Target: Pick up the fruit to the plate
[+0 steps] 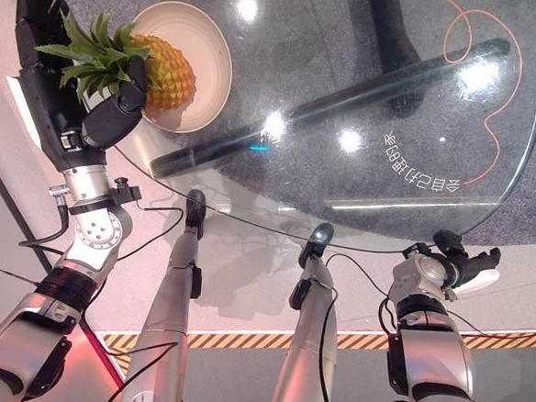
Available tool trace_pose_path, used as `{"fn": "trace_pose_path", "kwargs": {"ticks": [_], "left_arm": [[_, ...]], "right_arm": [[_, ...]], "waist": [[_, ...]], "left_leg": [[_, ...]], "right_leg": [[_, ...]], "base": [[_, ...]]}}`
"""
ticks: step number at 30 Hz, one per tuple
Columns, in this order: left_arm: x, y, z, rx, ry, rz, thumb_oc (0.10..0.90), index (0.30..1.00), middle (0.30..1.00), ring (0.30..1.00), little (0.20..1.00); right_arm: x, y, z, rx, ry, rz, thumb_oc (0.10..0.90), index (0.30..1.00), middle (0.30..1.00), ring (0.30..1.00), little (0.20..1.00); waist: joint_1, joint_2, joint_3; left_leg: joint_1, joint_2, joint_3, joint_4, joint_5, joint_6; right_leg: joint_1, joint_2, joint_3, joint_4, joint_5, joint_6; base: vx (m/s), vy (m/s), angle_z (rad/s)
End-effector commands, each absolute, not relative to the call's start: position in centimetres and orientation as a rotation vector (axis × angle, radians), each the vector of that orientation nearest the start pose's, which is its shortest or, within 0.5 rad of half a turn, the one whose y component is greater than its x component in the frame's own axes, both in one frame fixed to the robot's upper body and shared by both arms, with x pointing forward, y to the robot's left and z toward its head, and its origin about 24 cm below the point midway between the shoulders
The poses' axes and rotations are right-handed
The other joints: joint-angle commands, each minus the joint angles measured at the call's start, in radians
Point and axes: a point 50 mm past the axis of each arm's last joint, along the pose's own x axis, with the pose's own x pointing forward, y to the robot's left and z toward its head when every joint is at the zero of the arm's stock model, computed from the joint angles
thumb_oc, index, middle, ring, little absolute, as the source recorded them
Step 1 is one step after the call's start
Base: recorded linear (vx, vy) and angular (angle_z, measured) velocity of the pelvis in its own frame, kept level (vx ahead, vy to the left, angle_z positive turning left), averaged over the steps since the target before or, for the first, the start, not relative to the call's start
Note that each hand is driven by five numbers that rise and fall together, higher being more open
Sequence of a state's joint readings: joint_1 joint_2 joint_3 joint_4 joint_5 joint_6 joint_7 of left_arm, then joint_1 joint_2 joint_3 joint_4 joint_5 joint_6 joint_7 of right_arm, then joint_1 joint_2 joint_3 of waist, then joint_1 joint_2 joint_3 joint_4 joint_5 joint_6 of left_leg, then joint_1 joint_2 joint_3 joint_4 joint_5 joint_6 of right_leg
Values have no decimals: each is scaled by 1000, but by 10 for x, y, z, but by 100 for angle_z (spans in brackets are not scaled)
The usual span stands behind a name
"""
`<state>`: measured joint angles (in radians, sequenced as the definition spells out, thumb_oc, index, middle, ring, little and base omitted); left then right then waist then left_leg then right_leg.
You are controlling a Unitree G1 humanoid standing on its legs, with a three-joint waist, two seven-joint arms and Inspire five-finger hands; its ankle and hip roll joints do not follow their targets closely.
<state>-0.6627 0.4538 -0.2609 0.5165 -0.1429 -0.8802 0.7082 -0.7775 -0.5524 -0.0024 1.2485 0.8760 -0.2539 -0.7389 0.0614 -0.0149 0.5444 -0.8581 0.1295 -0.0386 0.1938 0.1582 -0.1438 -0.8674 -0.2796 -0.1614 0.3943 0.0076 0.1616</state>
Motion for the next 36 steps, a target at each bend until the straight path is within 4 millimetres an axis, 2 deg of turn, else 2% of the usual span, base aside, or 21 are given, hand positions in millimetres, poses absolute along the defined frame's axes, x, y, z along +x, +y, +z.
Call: {"fn": "trace_pose_path", "kwargs": {"ticks": [1, 16, 30, 36], "left_arm": [[305, 191, 230, -76, -1230, 279, 800, 900, 900, 900, 900], [298, 190, 227, -45, -1236, 235, 800, 900, 900, 900, 900], [294, 189, 207, 47, -1165, 191, 800, 900, 900, 900, 900], [291, 187, 207, 48, -1180, 173, 800, 900, 900, 900, 900]], "right_arm": [[289, -379, 65, 347, 111, -1360, 800, 900, 900, 900, 900], [283, -384, 62, 352, 115, -1373, 800, 900, 900, 900, 900], [277, -387, 58, 360, 112, -1386, 800, 900, 900, 900, 900], [275, -390, 58, 358, 111, -1391, 800, 900, 900, 900, 900]], "waist": [[22, -7, -24], [31, -2, -24], [45, 13, -24], [47, 17, -24]], "left_leg": [[-18, -42, -19, 161, -182, 48], [-12, -44, -22, 152, -176, 51], [-3, -44, -23, 146, -172, 51], [3, -44, -20, 147, -172, 51]], "right_leg": [[17, 32, -37, -77, 51, -8], [25, 27, -46, -81, 56, -6], [38, 13, -56, -87, 59, -3], [42, 11, -57, -82, 58, -2]], "base": [[0, 0, 0], [0, 0, 0], [-1, -1, 1], [0, 0, 0]]}}
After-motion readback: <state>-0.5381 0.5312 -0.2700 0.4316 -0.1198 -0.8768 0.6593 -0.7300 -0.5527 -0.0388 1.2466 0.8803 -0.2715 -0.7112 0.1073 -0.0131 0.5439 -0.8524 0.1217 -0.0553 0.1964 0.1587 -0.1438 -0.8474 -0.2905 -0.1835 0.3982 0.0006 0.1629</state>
